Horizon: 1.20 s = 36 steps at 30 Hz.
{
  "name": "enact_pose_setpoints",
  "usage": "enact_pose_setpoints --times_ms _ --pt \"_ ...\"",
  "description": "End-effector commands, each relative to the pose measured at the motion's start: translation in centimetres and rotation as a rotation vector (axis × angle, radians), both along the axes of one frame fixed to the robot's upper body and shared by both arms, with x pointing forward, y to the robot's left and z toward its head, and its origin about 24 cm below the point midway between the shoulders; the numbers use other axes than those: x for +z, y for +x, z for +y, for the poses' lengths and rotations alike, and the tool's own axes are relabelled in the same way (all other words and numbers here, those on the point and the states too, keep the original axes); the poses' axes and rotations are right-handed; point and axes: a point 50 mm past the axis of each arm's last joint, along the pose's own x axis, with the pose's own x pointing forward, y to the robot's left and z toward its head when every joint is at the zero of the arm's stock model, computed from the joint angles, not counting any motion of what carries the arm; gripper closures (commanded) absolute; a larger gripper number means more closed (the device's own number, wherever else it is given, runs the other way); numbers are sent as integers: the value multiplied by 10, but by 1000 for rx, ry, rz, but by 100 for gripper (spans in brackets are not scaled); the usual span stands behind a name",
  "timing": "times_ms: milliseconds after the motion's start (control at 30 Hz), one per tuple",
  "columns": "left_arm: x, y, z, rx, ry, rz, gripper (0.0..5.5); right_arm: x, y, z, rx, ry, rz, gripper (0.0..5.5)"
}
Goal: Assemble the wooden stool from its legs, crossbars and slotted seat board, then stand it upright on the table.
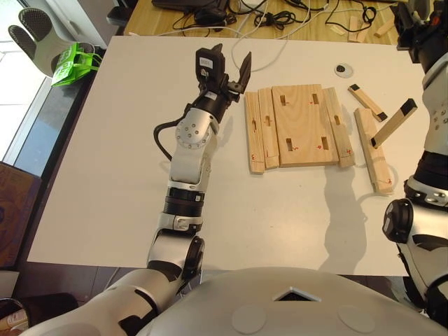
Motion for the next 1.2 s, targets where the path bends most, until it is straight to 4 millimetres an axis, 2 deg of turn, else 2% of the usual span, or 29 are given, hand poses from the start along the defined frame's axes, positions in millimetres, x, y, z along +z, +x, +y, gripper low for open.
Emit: enact_pose_setpoints --times_ms 33,167,233,267,333,433,667,733,767,800,867,967,1033,1133,1200 --pt "3 1 1 -1 10 -10 219 -27 -2 -16 -9 3 104 217" --pt "4 0 2 -4 13 -8 219 -116 -31 -35 -37 46 401 217" --pt "4 0 2 -9 15 -7 219 -138 -43 -39 -56 64 474 217" --pt "4 0 2 -10 16 -6 219 -142 -45 -40 -63 70 482 217" --pt "4 0 2 -8 18 -5 219 -136 -41 -41 -73 74 437 217" --pt "4 1 3 -8 21 -3 219 -112 -28 -39 -80 48 291 217" --pt "3 1 3 -7 22 1 219 -20 -15 -27 -54 -12 -194 217" --pt "2 2 3 -4 22 2 219 -3 -14 -26 -53 -8 -269 217" --pt "2 2 3 -3 21 2 219 -2 -14 -26 -50 -6 -264 217" --pt "2 2 3 -3 20 2 219 -5 -13 -25 -46 2 -234 217" --pt "3 1 2 -4 19 2 219 -30 -12 -25 -25 4 -84 217" --pt "3 1 2 -6 17 1 219 -93 -25 -24 12 37 289 217" --pt "3 1 2 -7 17 1 219 -117 -37 -24 20 46 432 217" --pt "3 1 3 -5 18 4 219 -126 -44 -22 30 50 487 217" --pt "3 1 3 -5 19 7 219 -120 -41 -23 18 52 445 217"
